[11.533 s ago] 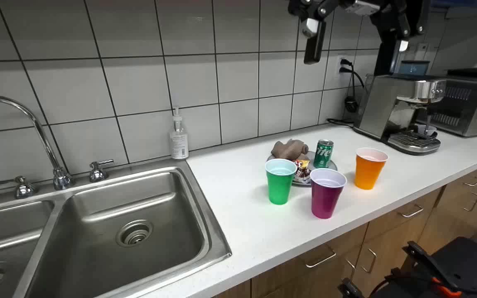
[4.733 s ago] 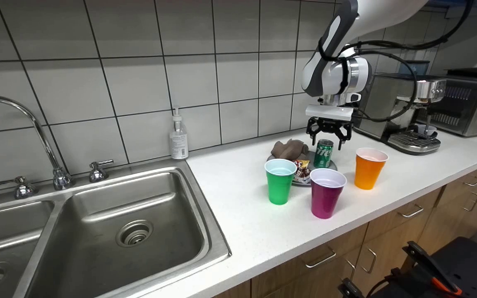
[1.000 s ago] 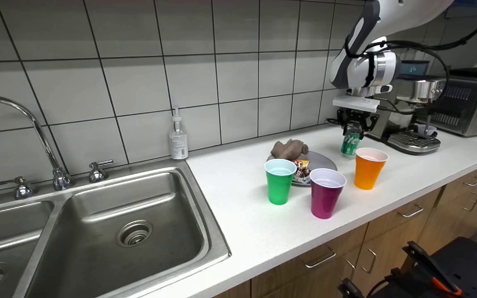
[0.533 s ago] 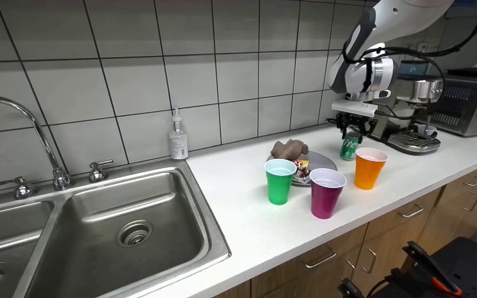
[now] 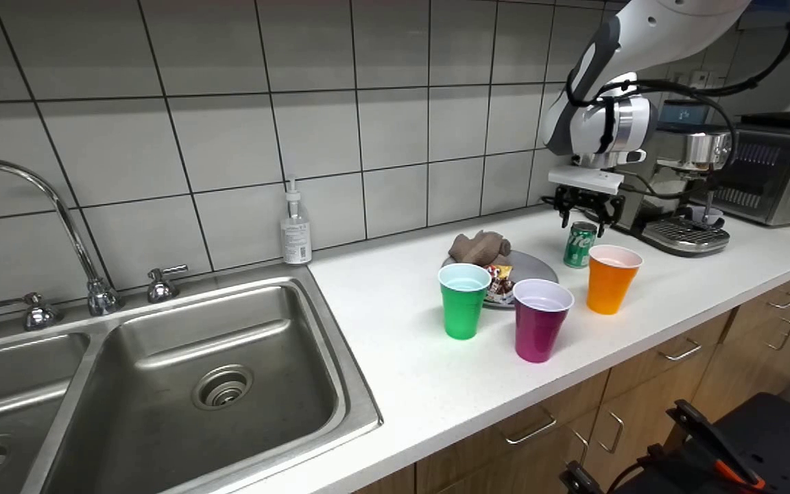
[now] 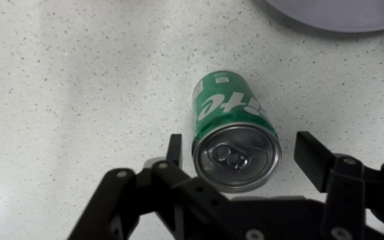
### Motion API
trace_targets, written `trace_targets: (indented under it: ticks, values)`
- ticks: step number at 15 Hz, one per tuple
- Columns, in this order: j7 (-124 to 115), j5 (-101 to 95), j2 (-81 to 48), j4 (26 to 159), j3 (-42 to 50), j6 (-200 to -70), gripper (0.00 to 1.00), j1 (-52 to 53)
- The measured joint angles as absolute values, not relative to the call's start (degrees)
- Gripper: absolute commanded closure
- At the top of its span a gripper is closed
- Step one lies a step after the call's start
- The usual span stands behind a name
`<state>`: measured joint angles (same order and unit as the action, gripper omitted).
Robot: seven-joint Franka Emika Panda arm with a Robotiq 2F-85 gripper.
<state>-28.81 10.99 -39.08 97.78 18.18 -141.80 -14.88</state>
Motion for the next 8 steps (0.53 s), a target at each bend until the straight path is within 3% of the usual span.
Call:
trace_targets:
  ticks: [8]
  values:
    - [-28.13, 10.95, -37.44, 96.95, 18.11, -141.87, 0.0, -14.43]
